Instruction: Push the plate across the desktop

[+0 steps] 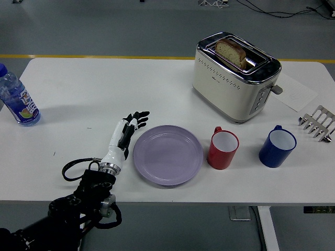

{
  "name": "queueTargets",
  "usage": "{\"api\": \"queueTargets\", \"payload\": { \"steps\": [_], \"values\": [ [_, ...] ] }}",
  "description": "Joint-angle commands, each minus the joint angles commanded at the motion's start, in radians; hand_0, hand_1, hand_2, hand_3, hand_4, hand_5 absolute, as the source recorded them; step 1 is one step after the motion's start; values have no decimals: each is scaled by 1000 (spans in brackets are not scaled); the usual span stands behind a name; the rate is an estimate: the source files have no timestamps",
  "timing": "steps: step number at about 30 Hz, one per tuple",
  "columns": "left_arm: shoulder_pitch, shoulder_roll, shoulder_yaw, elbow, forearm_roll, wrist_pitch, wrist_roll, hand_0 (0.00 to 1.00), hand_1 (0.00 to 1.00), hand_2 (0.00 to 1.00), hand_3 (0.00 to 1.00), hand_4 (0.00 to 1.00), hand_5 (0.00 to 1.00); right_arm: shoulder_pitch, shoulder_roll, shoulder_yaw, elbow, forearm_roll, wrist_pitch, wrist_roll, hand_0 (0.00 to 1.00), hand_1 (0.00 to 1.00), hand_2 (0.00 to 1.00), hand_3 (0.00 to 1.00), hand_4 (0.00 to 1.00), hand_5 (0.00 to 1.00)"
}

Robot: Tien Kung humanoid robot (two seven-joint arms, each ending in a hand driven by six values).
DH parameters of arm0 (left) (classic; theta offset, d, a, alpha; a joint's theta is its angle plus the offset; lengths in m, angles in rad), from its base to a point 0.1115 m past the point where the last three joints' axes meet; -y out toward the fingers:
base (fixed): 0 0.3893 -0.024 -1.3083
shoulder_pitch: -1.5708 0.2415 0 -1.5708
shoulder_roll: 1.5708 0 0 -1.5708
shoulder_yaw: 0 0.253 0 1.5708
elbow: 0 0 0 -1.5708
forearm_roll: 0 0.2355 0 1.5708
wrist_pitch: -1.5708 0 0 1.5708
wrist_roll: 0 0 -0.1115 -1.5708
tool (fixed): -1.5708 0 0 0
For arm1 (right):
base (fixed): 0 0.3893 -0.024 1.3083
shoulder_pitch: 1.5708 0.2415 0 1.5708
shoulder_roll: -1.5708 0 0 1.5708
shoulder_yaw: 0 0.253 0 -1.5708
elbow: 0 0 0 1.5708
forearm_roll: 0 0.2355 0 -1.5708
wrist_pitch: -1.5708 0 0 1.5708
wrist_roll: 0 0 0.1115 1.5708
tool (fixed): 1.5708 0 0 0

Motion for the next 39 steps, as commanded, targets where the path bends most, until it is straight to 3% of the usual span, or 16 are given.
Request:
{"api": "queueTargets", "payload": {
  "steps": [7, 10, 12, 16, 19, 20, 21, 27, 32, 39],
  "values": [
    [31, 0, -167, -45, 85, 22, 0, 754, 781, 785, 671, 427, 905, 10, -5, 11, 0, -9, -1, -1, 617, 562, 644, 593, 424, 346],
    [58, 15, -225, -82, 129, 21, 0, 713, 758, 783, 667, 429, 903, 16, -7, 12, 0, -3, -3, 0, 615, 561, 644, 593, 424, 346],
    [99, 73, -289, -138, 175, 17, 0, 713, 758, 783, 667, 429, 903, 21, -10, 9, 0, 3, -3, 2, 615, 561, 644, 593, 424, 346],
    [160, 138, -401, -231, 217, -3, 0, 675, 717, 748, 636, 430, 902, 22, -12, 27, 0, -16, -3, 0, 617, 560, 642, 593, 423, 346],
    [208, 162, -493, -299, 251, -45, 0, 675, 717, 748, 636, 430, 902, 21, -12, 33, 0, -22, -3, 1, 617, 560, 642, 593, 423, 346],
    [235, 168, -535, -335, 253, -74, 0, 644, 663, 686, 599, 445, 918, 20, -13, 32, 0, -19, -3, 2, 615, 558, 640, 593, 423, 347],
    [245, 170, -568, -353, 254, -85, 0, 644, 663, 686, 599, 445, 918, 20, -13, 32, 0, -18, -3, 2, 615, 558, 640, 593, 423, 347],
    [405, 196, -815, -518, 292, -276, 235, 633, 661, 670, 602, 467, 954, 19, -15, 32, 0, -11, -5, 5, 615, 559, 640, 593, 422, 346],
    [507, 202, -987, -566, 355, -400, 428, 632, 664, 666, 608, 477, 974, 18, -17, 30, 0, 1, -7, 6, 616, 559, 640, 593, 422, 347],
    [539, 179, -1073, -557, 367, -411, 446, 634, 665, 663, 609, 483, 981, 11, -17, 33, 0, -1, -8, 4, 616, 558, 640, 593, 420, 347]
  ]
}}
